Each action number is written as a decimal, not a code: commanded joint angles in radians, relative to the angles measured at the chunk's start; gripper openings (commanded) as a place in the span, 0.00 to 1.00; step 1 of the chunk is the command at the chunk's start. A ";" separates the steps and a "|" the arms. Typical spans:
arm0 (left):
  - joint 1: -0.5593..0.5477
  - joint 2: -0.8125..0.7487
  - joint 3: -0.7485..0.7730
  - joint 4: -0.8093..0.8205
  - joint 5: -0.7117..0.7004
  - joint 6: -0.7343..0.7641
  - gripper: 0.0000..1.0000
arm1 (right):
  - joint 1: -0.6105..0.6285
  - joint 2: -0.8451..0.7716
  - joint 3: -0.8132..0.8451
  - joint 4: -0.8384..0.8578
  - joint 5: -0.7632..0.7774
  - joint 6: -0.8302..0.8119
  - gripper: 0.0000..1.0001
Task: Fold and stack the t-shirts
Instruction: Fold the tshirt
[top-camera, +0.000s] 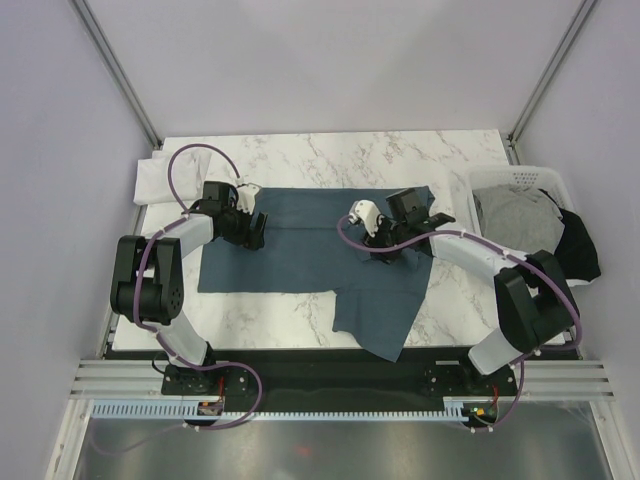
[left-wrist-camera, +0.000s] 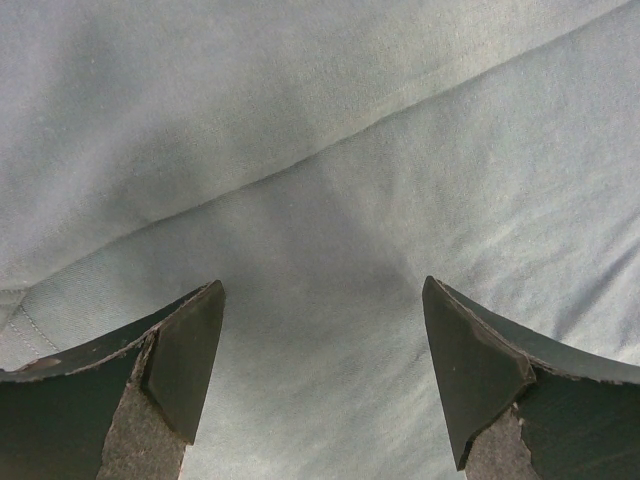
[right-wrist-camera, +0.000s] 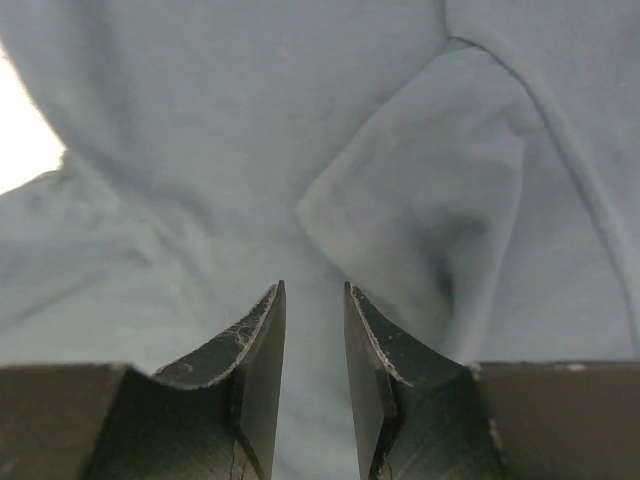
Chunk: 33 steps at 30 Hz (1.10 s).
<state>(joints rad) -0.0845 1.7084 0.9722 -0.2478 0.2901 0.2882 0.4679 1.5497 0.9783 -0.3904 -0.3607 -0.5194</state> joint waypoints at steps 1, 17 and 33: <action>0.005 -0.018 0.020 0.008 0.011 -0.011 0.87 | 0.005 0.047 0.028 0.094 0.088 -0.050 0.38; 0.008 -0.003 0.022 0.012 0.009 -0.012 0.87 | 0.035 0.161 0.071 0.137 0.117 -0.062 0.40; 0.014 0.002 0.020 0.013 0.012 -0.012 0.87 | 0.038 0.182 0.082 0.119 0.112 -0.057 0.10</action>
<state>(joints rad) -0.0742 1.7084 0.9722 -0.2485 0.2901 0.2882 0.5011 1.7481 1.0245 -0.2787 -0.2447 -0.5735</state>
